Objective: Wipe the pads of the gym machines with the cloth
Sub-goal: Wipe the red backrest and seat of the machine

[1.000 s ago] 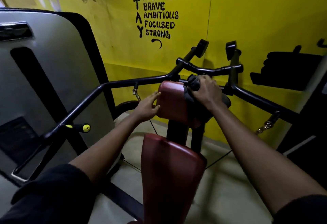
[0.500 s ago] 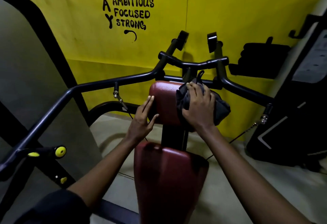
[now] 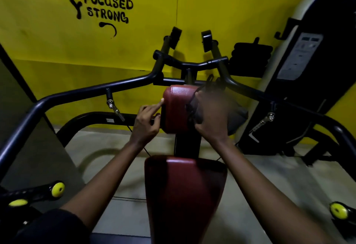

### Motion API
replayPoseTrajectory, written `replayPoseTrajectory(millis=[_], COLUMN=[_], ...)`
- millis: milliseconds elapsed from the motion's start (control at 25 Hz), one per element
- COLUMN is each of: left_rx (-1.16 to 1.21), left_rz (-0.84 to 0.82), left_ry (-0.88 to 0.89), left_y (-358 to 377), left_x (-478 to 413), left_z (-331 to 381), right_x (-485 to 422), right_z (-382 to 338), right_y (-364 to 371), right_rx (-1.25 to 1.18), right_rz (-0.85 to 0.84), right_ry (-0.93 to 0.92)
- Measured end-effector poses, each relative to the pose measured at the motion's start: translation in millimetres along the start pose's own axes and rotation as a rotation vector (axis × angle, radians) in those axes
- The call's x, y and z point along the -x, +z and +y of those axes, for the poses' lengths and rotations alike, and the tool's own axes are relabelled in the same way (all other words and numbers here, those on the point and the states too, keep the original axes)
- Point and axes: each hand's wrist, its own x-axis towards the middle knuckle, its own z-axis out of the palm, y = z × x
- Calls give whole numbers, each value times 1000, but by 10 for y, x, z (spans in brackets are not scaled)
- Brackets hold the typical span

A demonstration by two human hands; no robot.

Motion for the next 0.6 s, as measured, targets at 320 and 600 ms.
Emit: replayPoseTrajectory(millis=[320,600], left_rx=[210,227], left_rz=[-173,-267], left_ry=[-1,-276], left_y=[21,250], left_x=[3,487], left_z=[-238,-430], right_x=[-222,-378], right_z=[-323,-562], right_y=[65,65], right_rx=[9,-32], right_rz=[44,23], right_ry=[140,230])
